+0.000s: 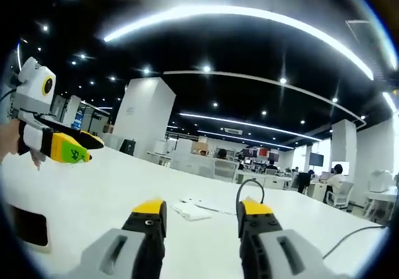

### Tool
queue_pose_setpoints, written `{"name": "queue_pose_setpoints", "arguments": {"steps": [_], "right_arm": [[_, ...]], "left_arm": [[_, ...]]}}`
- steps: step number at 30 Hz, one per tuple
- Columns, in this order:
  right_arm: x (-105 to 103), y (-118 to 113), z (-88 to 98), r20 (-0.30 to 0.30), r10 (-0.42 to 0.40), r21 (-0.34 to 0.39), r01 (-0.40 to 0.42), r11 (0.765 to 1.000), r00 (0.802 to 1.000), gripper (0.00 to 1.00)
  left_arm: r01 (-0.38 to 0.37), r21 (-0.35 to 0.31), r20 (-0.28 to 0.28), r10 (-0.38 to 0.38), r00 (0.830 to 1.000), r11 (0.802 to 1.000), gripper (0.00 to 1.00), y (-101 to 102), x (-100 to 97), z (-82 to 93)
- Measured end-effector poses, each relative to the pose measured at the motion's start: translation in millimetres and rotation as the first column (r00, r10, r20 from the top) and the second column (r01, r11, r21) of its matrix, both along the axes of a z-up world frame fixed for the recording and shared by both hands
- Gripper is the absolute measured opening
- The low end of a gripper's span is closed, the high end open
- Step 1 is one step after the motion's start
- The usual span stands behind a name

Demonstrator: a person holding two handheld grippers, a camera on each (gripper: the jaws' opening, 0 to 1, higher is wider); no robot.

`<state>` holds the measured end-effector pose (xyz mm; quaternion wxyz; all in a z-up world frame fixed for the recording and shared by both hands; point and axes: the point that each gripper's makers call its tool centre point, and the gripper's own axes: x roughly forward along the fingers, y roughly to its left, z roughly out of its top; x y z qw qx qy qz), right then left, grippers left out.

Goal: Locate the USB plug end of the data cable currently connected to the USB port on the desk. Grip the plug, withdraw it from the port, and place it onto the desktop.

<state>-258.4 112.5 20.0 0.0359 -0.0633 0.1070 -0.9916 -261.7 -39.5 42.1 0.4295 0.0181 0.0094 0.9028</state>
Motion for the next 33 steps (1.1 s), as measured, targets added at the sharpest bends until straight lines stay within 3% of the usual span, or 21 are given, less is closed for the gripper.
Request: {"name": "queue_pose_setpoints", "arguments": {"steps": [5, 8, 11, 13, 17, 33], "right_arm": [[2, 2, 7.3, -0.023, -0.003, -0.015, 0.003, 1.0, 1.0, 0.46], [2, 4, 14.4, -0.051, 0.011, -0.068, -0.015, 0.998, 0.999, 0.46], [-4, 7, 13.0, -0.032, 0.02, -0.114, -0.023, 0.993, 0.999, 0.46], [-8, 9, 13.4, -0.023, 0.022, -0.125, -0.025, 0.992, 0.999, 0.46], [-11, 8, 18.1, -0.032, 0.025, -0.112, -0.029, 0.993, 0.999, 0.46], [-28, 22, 18.3, -0.022, -0.001, -0.081, 0.0, 0.997, 1.0, 0.46]], "left_arm": [[-0.02, -0.02, -0.023, 0.02, 1.0, 1.0, 0.56, -2, -4.9, 0.9], [-0.008, -0.016, -0.023, 0.008, 1.0, 1.0, 0.56, 3, -8.0, 5.4], [0.001, -0.03, -0.028, -0.002, 1.0, 1.0, 0.57, 8, -12.6, 7.8], [0.031, -0.005, -0.011, -0.031, 0.999, 1.0, 0.57, 15, -12.8, 10.8], [0.075, 0.028, 0.048, -0.076, 0.996, 0.997, 0.57, 22, -15.1, 8.6], [0.105, 0.01, 0.034, -0.105, 0.994, 0.994, 0.57, 39, -34.6, 6.4]]}}
